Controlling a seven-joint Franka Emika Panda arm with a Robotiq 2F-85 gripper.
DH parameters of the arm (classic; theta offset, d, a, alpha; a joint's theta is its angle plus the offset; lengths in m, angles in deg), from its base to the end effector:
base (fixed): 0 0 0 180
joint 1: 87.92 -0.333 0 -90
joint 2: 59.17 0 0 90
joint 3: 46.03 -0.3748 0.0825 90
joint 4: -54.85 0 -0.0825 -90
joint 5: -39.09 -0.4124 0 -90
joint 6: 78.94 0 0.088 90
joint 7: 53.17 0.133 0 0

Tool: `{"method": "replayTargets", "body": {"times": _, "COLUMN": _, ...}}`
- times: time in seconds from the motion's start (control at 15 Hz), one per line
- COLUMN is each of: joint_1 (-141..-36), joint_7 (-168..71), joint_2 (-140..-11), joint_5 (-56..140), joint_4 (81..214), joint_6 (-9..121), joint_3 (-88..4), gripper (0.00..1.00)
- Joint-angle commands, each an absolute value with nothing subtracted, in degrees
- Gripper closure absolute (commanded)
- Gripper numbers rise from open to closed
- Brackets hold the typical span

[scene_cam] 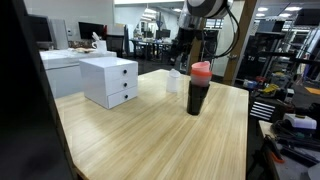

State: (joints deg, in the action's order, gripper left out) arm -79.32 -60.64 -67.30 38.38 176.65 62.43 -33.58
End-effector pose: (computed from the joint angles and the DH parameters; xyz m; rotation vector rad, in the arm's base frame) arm 0.5763 -0.2187 0.3800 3.0347 -0.3670 0.2938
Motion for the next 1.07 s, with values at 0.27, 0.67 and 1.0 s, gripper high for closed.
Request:
{"method": "replayTargets", "body": {"times": 0.27, "joint_1": -77.6, "joint_7": -53.1, "joint_2": -77.7, "joint_5": 39.6, "joint_4": 167.8, "joint_6": 62.9, "joint_3": -33.2, "gripper": 0.00}}
{"method": "replayTargets", "body": {"times": 0.67, "joint_1": -76.3, "joint_7": -52.7, "joint_2": -79.0, "joint_5": 38.8, "joint_4": 166.0, "joint_6": 59.9, "joint_3": -33.2, "gripper": 0.00}}
{"method": "replayTargets", "body": {"times": 1.0, "joint_1": -75.5, "joint_7": -53.3, "joint_2": -79.0, "joint_5": 37.9, "joint_4": 164.3, "joint_6": 55.8, "joint_3": -33.5, "gripper": 0.00}}
